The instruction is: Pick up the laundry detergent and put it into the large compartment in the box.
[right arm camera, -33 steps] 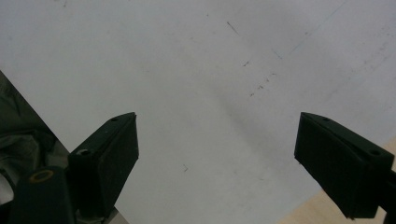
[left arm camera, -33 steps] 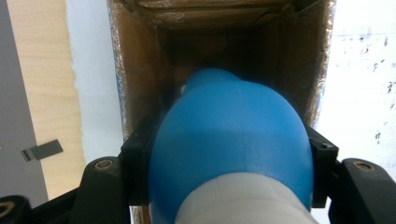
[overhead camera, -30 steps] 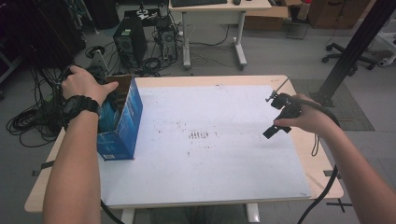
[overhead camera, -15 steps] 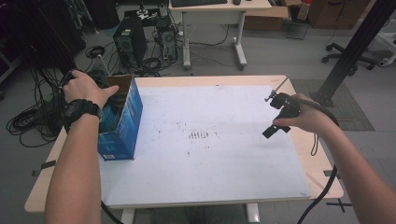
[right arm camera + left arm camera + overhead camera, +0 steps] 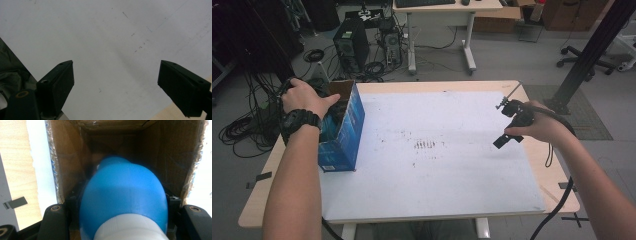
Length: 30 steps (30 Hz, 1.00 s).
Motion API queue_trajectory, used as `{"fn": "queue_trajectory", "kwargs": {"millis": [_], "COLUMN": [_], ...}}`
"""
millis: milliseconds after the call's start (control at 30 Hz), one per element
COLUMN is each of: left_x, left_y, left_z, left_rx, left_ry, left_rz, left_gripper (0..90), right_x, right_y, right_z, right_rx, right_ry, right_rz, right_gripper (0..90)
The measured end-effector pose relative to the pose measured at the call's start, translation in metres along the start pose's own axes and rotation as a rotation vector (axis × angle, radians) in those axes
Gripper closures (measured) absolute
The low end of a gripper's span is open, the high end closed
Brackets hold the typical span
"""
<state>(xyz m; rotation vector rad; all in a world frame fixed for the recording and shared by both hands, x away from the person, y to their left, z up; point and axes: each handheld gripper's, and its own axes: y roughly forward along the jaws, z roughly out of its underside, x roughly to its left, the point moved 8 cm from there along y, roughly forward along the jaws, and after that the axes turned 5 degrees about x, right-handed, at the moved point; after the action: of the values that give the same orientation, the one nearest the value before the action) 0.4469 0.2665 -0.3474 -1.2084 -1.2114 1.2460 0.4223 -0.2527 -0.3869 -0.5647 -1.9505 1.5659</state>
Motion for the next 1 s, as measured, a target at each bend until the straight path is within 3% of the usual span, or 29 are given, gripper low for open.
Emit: {"fn": "queue_trajectory", "kwargs": {"millis": [1000], "left_x": [-0.001], "left_y": [0.014], "left_z": [-0.001], "left_rx": [0.002], "left_ry": [0.006], "left_rz": [0.002], "left_gripper": [37.9], "right_x": [-0.002], "right_y": [0.001], "right_z": [0.004], "right_rx": [0.005], "right_ry": [0.006], "right_rz": [0.000], "right_gripper": [13.9]}}
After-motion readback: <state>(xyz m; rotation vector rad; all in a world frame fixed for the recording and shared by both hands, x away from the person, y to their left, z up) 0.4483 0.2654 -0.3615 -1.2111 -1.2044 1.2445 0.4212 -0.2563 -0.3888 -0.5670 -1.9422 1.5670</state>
